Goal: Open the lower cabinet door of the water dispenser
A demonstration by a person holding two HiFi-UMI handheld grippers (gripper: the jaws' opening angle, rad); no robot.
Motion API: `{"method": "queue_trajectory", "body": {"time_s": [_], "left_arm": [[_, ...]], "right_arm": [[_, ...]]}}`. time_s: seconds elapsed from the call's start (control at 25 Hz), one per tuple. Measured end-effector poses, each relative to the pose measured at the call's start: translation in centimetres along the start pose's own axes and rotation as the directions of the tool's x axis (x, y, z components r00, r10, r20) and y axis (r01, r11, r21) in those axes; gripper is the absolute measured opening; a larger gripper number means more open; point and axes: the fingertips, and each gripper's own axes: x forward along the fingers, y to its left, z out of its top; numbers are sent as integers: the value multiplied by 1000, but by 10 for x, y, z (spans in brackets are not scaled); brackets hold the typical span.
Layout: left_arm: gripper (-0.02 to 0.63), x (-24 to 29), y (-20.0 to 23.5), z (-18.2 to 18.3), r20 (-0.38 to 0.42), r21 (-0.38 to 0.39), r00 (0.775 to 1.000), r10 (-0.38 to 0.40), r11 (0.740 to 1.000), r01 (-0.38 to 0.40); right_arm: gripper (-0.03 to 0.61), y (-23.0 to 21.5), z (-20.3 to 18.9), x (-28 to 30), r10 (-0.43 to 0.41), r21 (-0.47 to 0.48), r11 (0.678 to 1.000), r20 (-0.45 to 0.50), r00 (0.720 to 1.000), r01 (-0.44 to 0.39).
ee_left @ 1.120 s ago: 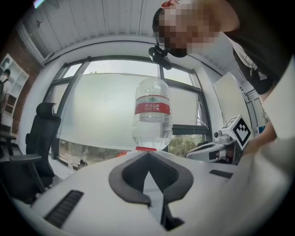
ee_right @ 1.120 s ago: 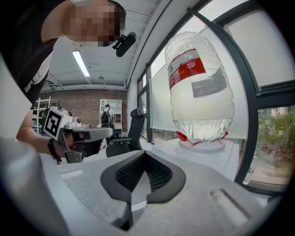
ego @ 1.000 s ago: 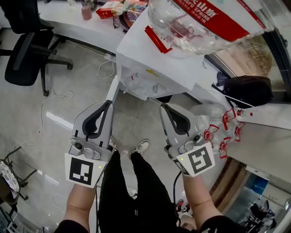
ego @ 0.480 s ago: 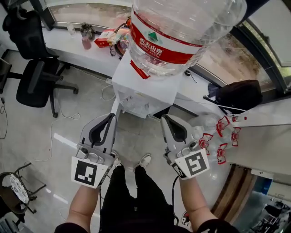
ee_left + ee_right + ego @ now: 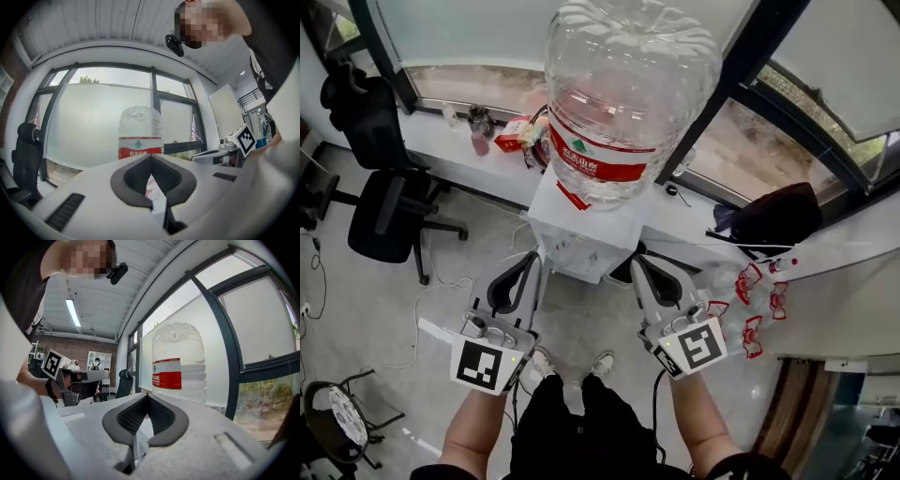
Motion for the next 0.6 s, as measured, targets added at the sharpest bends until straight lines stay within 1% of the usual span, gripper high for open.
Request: {"method": "queue_trajectory", "body": {"time_s": [0.12, 0.36, 0.48, 0.6], "left_arm": [[8, 5, -4, 17, 13, 17, 1000, -15, 1000, 15], [8, 10, -7, 50, 56, 33, 998, -18, 999, 16], [8, 8, -9, 69, 88, 57, 996, -16, 998, 11], [8, 5, -10, 83, 103, 86, 995, -12, 996, 3]], "right_arm": [[5, -10, 17, -8, -20, -4, 1000, 20, 1000, 20], [5, -30, 44, -21, -53, 7, 999, 55, 997, 53], [5, -34, 60, -26, -56, 3, 998, 78, 995, 56], [5, -39, 73, -30, -50, -2, 999, 98, 994, 50]]}}
